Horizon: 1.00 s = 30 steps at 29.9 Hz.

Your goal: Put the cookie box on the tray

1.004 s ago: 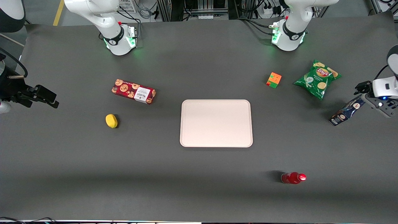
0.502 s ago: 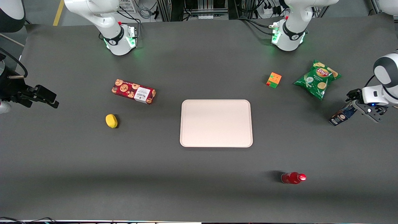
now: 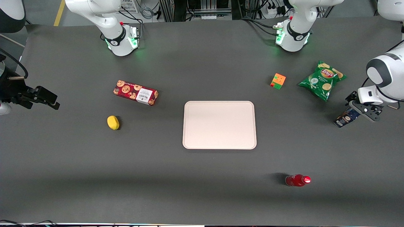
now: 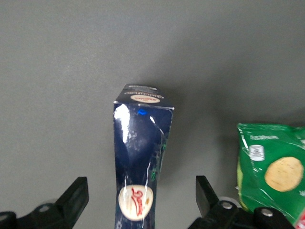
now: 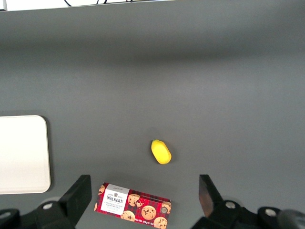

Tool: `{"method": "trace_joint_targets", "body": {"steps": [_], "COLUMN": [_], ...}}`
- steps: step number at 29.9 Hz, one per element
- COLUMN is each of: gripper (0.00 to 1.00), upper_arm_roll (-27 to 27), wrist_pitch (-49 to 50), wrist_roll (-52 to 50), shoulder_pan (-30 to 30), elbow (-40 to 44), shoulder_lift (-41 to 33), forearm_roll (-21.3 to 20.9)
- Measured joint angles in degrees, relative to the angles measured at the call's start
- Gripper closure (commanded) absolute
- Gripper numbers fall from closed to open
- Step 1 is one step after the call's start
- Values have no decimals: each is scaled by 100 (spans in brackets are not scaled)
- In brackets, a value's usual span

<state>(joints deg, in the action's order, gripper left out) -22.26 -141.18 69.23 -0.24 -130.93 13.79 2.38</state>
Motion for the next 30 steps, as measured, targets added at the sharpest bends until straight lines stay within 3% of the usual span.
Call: {"method": "trace_joint_targets", "body": {"steps": [2,17,22,30], "gripper": [100,100,100,100], "upper_arm_roll": [0,12,15,48], "wrist_pitch": [-15,254,1358,3935], "wrist_roll": [3,18,-49,-761], "shoulder_pan": [1,0,-6,-19], "elbow": [0,199,905,2698], "shoulder_lift": [2,-18,-143,-433], "forearm_roll": [25,95,173,180]}}
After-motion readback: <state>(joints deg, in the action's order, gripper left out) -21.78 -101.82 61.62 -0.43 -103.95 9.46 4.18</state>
